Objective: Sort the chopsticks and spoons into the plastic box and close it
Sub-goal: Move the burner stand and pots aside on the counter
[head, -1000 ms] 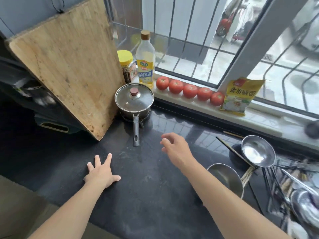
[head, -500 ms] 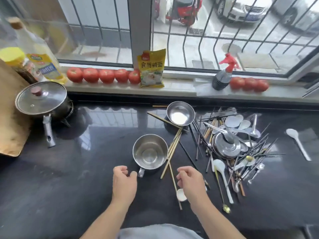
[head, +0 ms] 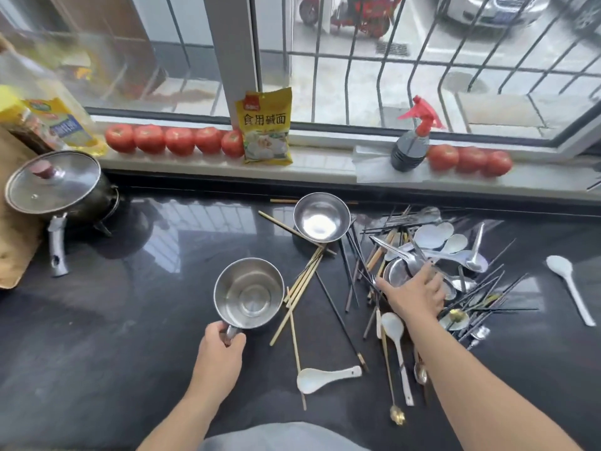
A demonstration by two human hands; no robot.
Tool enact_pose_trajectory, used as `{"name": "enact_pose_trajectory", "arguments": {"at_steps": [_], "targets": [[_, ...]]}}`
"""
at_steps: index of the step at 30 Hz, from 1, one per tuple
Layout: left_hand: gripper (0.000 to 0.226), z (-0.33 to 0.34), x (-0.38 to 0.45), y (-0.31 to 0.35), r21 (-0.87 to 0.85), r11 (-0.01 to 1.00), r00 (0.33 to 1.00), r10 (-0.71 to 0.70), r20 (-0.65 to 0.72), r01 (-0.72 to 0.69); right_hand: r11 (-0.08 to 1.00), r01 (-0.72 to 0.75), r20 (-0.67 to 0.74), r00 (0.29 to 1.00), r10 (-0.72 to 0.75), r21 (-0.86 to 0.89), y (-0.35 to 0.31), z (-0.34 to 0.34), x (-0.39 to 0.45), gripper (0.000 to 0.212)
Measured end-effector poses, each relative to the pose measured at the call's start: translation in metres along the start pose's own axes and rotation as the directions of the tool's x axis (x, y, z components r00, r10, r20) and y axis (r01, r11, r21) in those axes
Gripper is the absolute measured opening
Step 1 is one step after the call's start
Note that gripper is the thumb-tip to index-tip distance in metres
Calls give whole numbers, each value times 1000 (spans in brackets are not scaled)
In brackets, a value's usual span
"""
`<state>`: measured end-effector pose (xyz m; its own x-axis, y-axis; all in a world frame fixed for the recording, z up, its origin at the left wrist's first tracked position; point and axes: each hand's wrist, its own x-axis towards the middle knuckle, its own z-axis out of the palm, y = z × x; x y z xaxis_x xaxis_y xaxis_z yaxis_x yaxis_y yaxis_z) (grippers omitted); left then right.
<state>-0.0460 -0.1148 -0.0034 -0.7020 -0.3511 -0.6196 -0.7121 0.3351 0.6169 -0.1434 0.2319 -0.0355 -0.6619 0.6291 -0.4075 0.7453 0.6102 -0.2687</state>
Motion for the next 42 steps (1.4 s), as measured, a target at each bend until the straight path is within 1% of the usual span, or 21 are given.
{"name": "enact_pose_trajectory", "arguments": {"at_steps": [2,5,10,13,16,18,19,20,21,22,23,24,25,27,30,31,33,35,37,39,42], "targets": [[29,-1,1,-1,17,1000,1000,16,1,-16,995,26,61,998,-20,-94,8,6,11,131],[29,-5,4,-2,18,1000,1000,19,3,-20,997,11,62,998,-7,-72,9,9,18,136],[50,-17,2,-2,-7,1000,999,17,-48,-18,1000,-10,-15,1000,10,-29,12,-1,18,126],[51,-24,-6,0,-37,998,992,49,-118,-54,994,-102,55,993,101,28,3,-19,10,124],[47,-26,-17,5,-32,977,960,199,-197,-209,947,-262,214,951,221,184,-2,-44,-13,127],[49,-24,-27,15,-21,921,906,379,-189,-389,867,-296,327,930,166,401,-4,-55,-42,130],[52,-22,-33,22,-21,879,874,472,-118,-477,805,-295,379,921,95,514,-7,-60,-64,132],[60,-19,-40,30,-24,831,831,556,9,-556,735,-295,440,898,-5,610,-10,-62,-86,132],[74,-15,-47,39,-31,789,773,609,181,-614,661,-308,504,855,-123,685,-15,-63,-110,125],[91,-11,-53,47,-23,766,712,608,351,-643,585,-347,574,777,-259,734,-22,-61,-132,106],[105,-9,-58,56,6,749,661,580,476,-662,516,-406,627,679,-383,754,-31,-58,-156,80],[114,-7,-58,64,30,725,622,569,537,-688,466,-457,650,590,-479,758,-40,-52,-176,58],[118,-8,-57,71,42,699,598,577,556,-713,412,-517,658,519,-546,750,-51,-49,-197,48],[116,-16,-51,80,69,662,581,598,552,-746,356,-623,679,412,-608,696,-65,-40,-219,48],[112,-32,-40,81,187,601,598,611,518,-777,396,-646,718,358,-597,652,-71,-27,-210,53],[111,-36,-35,78,285,546,610,633,475,-788,434,-626,734,362,-574,648,-71,-21,-205,54],[109,-35,-17,76,532,421,642,684,346,-735,501,-556,746,449,-492,664,-72,-14,-195,55],[109,-28,7,76,677,410,724,635,269,-611,522,-486,701,606,-377,701,-71,-8,-179,45],[110,-18,28,74,728,419,796,533,287,-543,502,-455,638,713,-289,736,-68,-4,-163,32],[109,-9,42,72,759,384,817,478,323,-525,495,-479,643,727,-240,725,-64,-4,-152,29],[108,1,53,72,762,379,816,479,323,-525,511,-502,664,720,-200,698,-58,-2,-137,27]]}}
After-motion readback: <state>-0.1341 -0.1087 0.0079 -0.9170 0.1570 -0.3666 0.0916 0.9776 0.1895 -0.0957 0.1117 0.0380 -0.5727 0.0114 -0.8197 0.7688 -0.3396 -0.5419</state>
